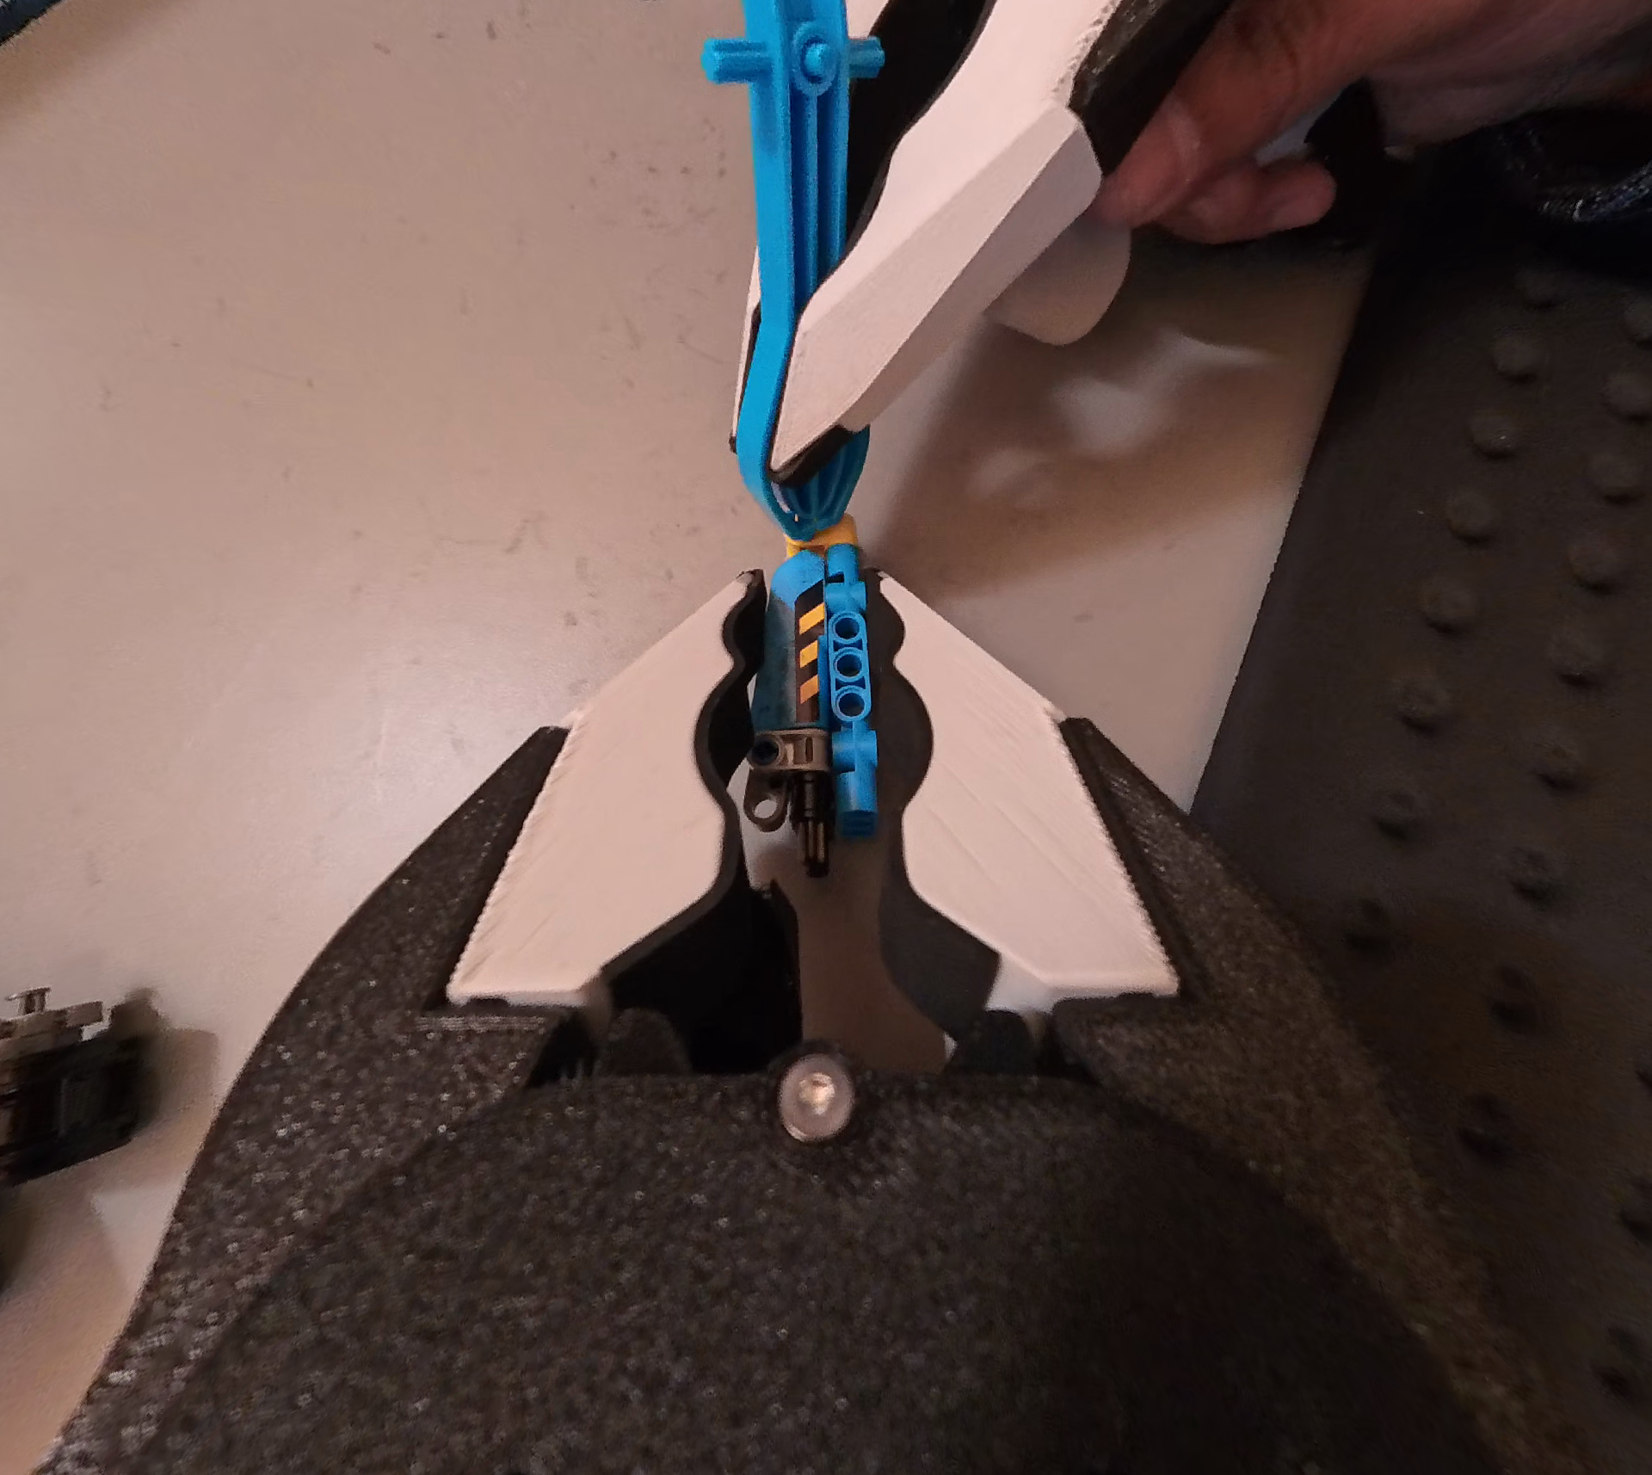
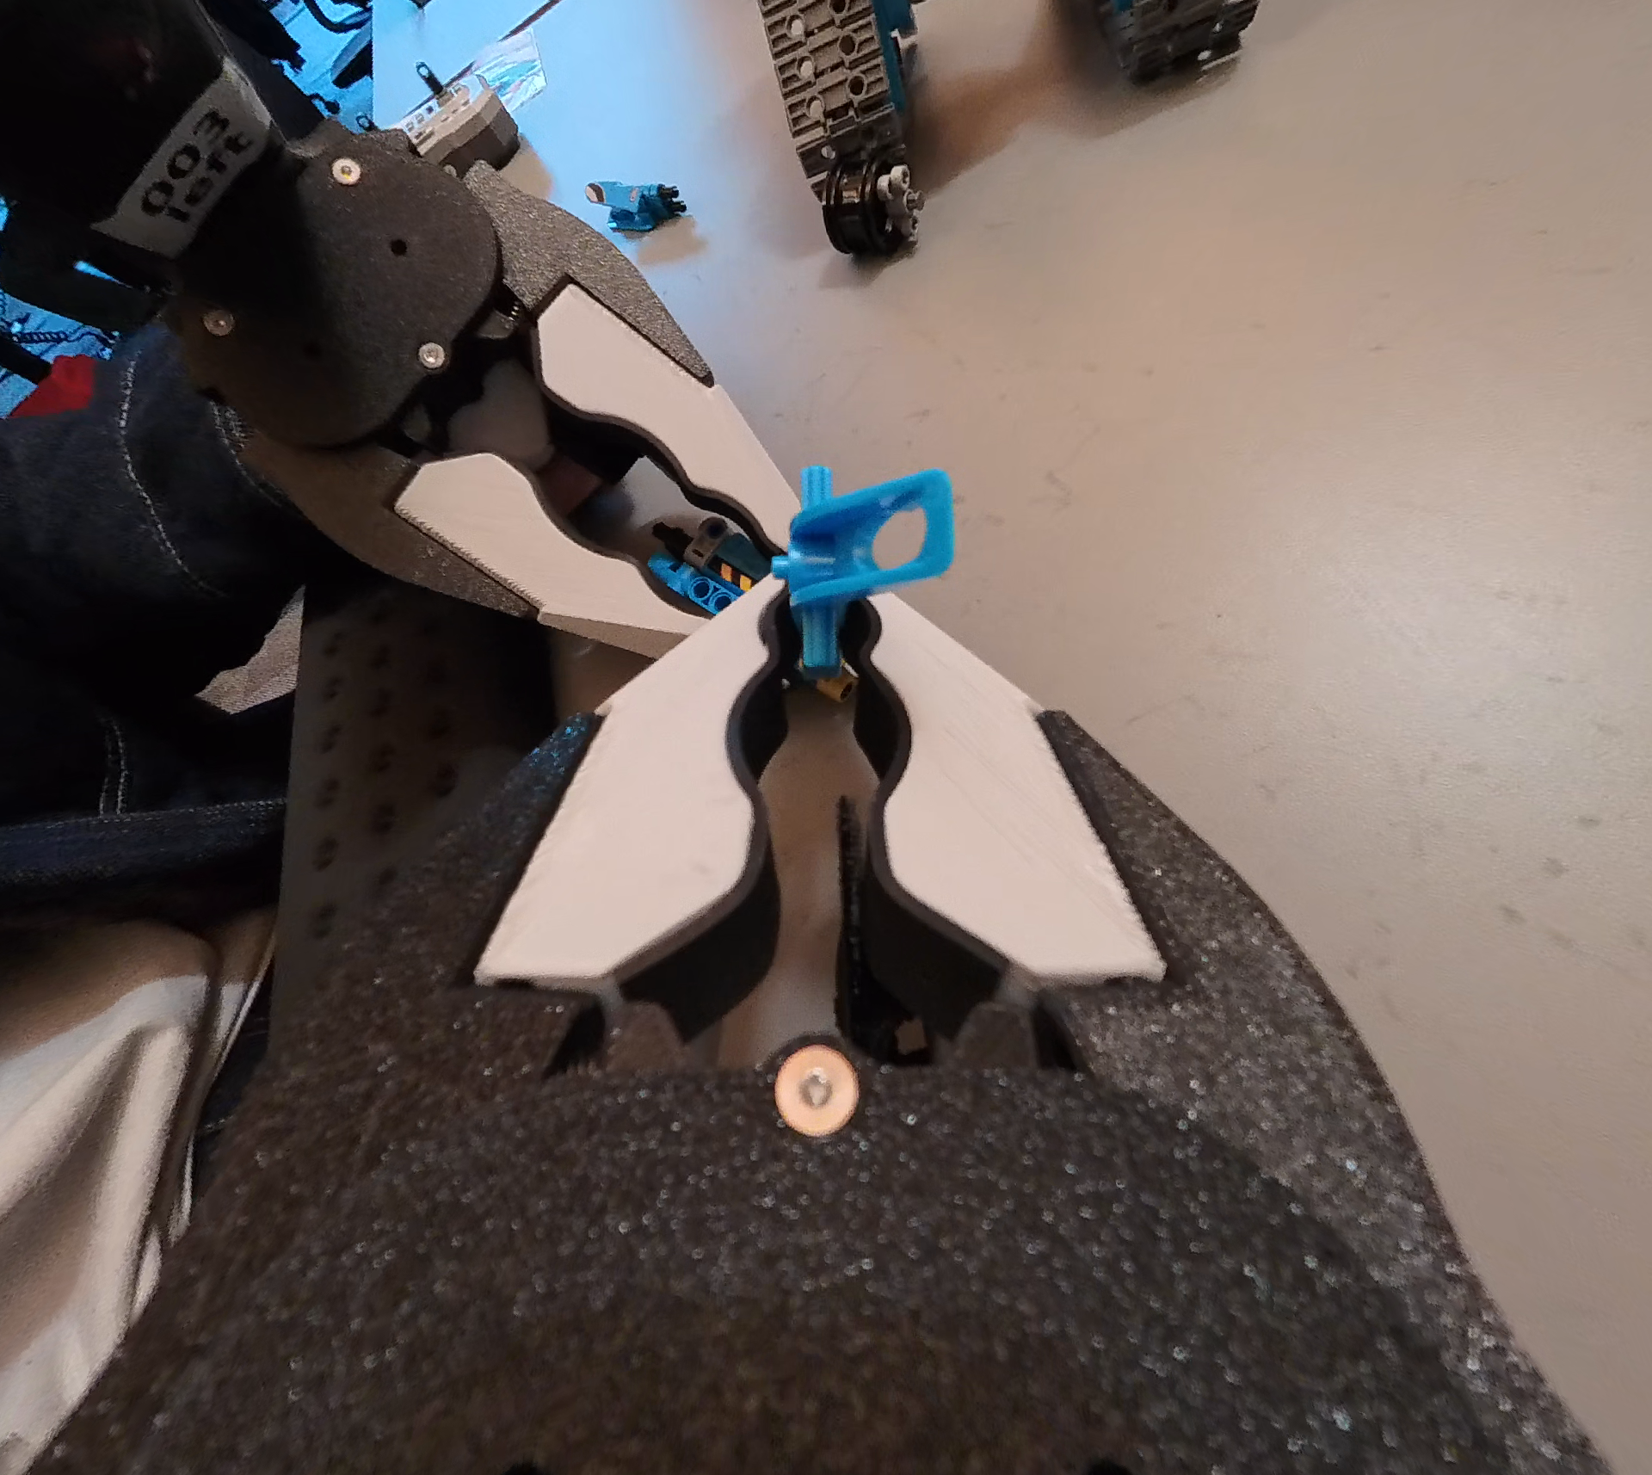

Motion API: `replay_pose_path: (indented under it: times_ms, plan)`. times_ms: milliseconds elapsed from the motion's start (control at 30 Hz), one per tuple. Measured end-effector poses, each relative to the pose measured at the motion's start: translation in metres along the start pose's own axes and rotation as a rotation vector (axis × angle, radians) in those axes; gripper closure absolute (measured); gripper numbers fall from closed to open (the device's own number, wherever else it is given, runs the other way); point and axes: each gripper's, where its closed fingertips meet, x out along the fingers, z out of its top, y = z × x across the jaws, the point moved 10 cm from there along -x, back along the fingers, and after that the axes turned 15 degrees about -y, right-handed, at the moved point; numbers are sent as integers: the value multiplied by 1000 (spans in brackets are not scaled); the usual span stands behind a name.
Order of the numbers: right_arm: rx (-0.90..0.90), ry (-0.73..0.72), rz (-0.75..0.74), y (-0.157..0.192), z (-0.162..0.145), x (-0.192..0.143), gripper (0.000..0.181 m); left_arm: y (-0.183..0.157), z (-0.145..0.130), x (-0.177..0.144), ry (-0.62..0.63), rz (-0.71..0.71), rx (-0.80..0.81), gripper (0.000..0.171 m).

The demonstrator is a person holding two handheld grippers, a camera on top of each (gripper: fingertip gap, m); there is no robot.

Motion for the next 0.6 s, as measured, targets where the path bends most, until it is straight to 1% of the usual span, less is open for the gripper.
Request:
replay_pose_path:
  times_ms: [267,400,600]
  plan:
    - [-32,5,-21,0,1,-1,176,-1,0,0,-1,7,21,151]
    - [1,9,-3,-2,1,0,176,0,0,0,-1,6,24,151]
    - [-64,95,-7,0,9,5,176,0,0,0,1,4,19,151]
